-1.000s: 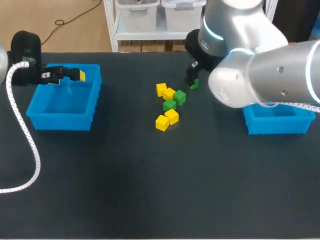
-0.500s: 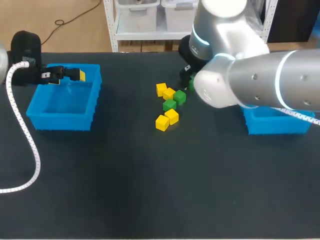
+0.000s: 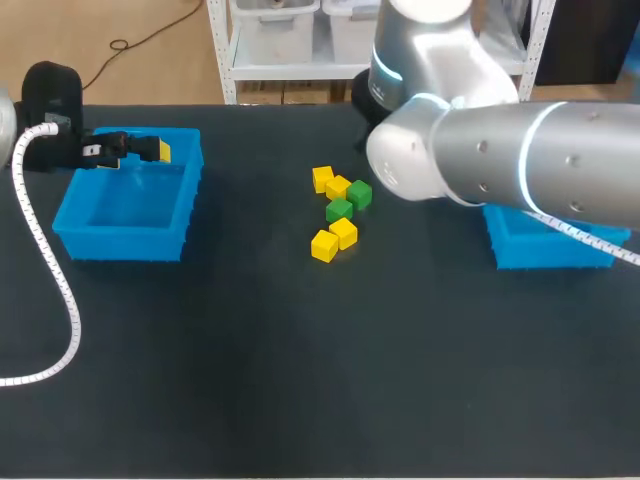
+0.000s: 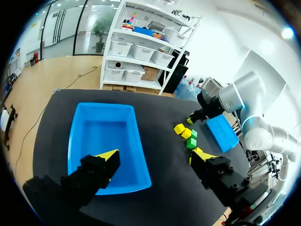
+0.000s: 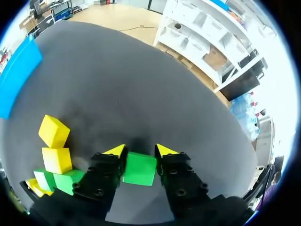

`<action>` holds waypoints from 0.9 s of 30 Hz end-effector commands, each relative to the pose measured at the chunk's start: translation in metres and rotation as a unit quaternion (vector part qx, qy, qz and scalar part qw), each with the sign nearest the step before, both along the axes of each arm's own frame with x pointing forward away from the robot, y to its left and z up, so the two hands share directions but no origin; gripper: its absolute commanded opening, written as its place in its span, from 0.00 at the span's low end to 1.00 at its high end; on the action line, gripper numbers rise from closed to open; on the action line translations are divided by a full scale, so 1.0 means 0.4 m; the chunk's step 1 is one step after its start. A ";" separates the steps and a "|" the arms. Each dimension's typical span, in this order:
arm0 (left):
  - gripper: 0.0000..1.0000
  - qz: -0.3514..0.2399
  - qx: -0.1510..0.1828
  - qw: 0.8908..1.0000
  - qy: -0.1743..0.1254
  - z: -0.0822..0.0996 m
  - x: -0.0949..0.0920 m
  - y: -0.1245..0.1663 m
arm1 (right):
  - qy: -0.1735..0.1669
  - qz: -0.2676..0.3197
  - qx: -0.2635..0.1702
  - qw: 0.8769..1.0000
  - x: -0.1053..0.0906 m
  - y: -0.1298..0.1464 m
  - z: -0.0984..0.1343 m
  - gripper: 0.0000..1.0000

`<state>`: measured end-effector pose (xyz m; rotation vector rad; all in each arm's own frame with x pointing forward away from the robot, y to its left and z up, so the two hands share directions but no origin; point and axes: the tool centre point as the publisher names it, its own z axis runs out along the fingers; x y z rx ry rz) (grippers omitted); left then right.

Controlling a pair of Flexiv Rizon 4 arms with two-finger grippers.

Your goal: Put the green cubes in the right bin and the yellow cubes in the left bin.

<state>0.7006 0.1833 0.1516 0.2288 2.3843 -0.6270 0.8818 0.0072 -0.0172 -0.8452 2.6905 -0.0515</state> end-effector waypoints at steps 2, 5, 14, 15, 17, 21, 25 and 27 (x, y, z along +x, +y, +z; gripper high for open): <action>1.00 -0.001 -0.003 1.000 -0.003 -0.003 -0.002 0.003 | -0.011 0.005 0.005 1.000 0.015 0.002 0.041 0.00; 1.00 -0.001 -0.003 1.000 -0.003 -0.003 -0.002 0.003 | -0.064 -0.004 0.011 0.998 0.036 -0.020 0.140 0.00; 1.00 -0.001 -0.003 1.000 -0.003 -0.003 -0.002 0.003 | -0.192 -0.095 0.030 0.976 0.021 -0.209 0.408 0.00; 1.00 -0.001 -0.003 1.000 -0.003 -0.003 -0.002 0.003 | -0.196 -0.104 0.030 0.975 0.007 -0.230 0.424 0.00; 1.00 -0.001 -0.003 1.000 -0.003 -0.003 -0.002 0.003 | -0.201 -0.125 0.031 0.971 -0.025 -0.276 0.447 0.00; 1.00 -0.001 -0.003 1.000 -0.003 -0.003 -0.002 0.003 | -0.188 -0.159 0.029 0.969 -0.106 -0.346 0.455 0.00; 1.00 -0.001 -0.003 1.000 -0.003 -0.003 -0.002 0.003 | -0.169 -0.198 0.004 0.966 -0.180 -0.401 0.433 0.00; 1.00 -0.001 -0.003 1.000 -0.003 -0.003 -0.002 0.003 | -0.156 -0.221 -0.003 0.963 -0.215 -0.431 0.417 0.00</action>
